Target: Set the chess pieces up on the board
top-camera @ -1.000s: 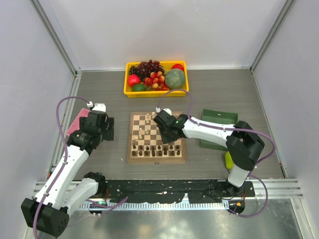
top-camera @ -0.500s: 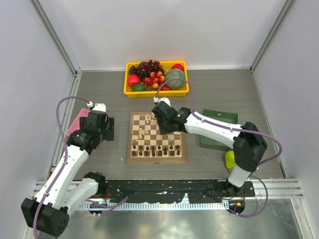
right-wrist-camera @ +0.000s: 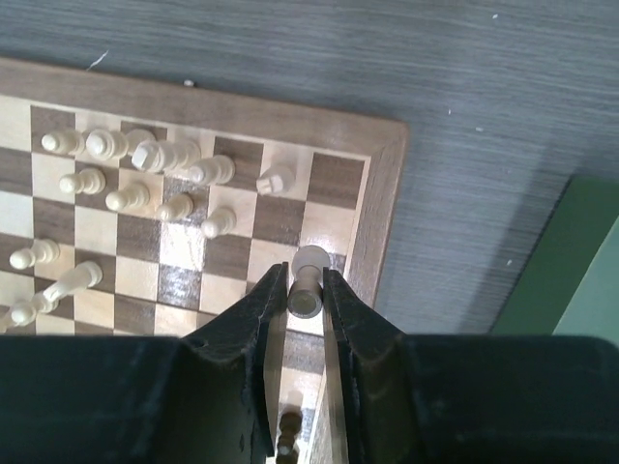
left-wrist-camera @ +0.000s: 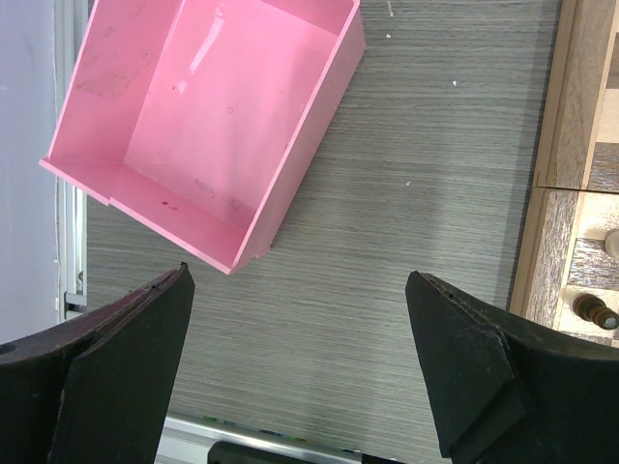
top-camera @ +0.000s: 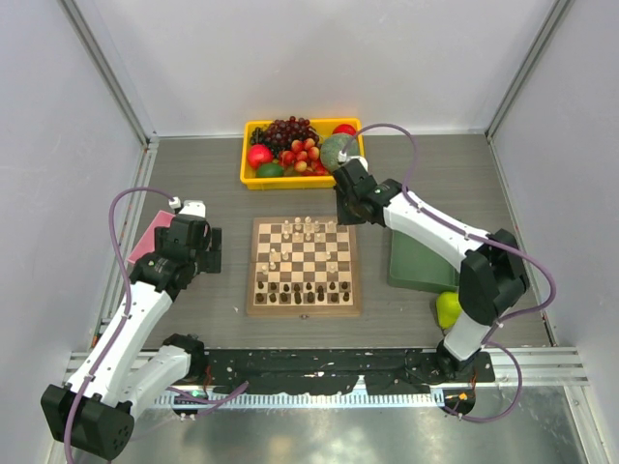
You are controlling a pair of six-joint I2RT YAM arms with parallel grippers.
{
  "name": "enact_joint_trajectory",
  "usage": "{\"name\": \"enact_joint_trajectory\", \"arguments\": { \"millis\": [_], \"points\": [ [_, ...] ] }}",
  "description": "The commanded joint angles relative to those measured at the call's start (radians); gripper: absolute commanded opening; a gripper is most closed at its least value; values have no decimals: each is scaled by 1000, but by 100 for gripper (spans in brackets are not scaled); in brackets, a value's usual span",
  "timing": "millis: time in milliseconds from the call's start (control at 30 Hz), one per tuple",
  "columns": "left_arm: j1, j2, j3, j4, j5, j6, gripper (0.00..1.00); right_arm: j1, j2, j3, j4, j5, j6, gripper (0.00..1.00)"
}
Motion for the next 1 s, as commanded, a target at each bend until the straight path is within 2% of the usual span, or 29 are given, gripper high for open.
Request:
{"name": "enact_joint_trajectory", "arguments": {
  "millis": [0, 300, 967],
  "points": [
    [4, -3, 26, 6, -1, 11, 99, -15, 68, 70, 35, -25, -32, 26],
    [4, -1, 29, 5, -8, 8, 99, -36, 179, 116, 60, -21, -38, 26],
    [4, 5, 28, 5, -5, 9, 99, -59, 259, 114, 75, -30, -49, 27]
  ]
}}
